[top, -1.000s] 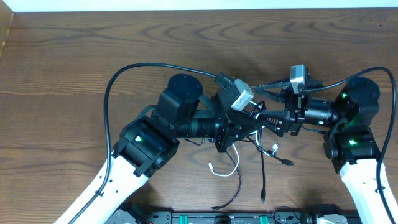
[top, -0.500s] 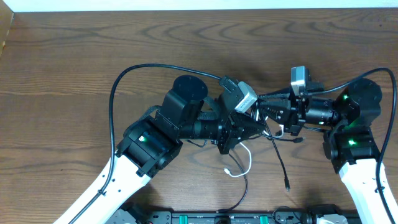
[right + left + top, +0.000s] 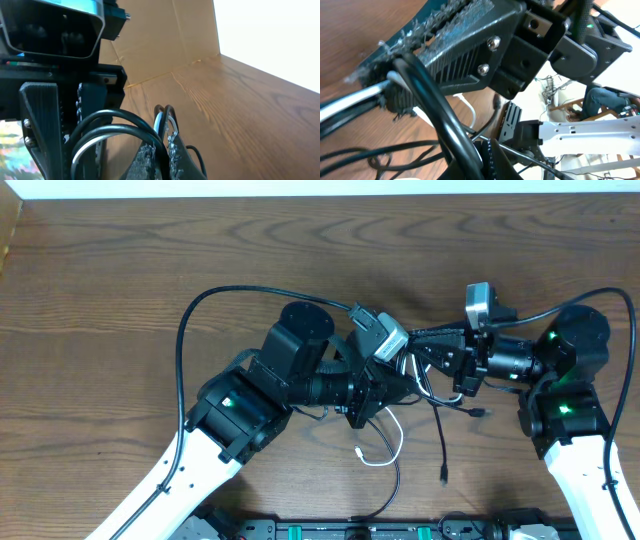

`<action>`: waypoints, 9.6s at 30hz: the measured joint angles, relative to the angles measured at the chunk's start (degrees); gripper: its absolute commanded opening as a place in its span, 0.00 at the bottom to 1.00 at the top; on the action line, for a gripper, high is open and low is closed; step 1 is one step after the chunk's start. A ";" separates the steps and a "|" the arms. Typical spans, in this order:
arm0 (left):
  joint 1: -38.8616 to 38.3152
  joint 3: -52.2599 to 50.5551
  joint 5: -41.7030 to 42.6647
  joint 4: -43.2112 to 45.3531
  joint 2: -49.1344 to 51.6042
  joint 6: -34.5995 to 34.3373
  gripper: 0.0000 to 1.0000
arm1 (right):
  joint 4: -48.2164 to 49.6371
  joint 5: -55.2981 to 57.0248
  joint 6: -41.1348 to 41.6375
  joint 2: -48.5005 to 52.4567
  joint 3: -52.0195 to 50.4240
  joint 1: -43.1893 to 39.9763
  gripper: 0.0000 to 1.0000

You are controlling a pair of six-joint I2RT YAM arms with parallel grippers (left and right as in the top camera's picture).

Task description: Untangle cables

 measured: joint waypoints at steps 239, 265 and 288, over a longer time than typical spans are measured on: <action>6.43 0.00 -18.67 0.94 -3.13 -18.38 0.08 | -14.49 2.86 10.60 0.00 -0.07 0.28 0.67; 3.67 0.00 -17.03 4.39 -1.88 -18.47 0.08 | -12.24 2.73 10.80 0.00 -0.07 0.28 0.75; 0.24 0.00 -12.61 9.53 -1.88 -20.17 0.08 | -13.22 6.84 10.27 2.43 -0.07 1.36 0.75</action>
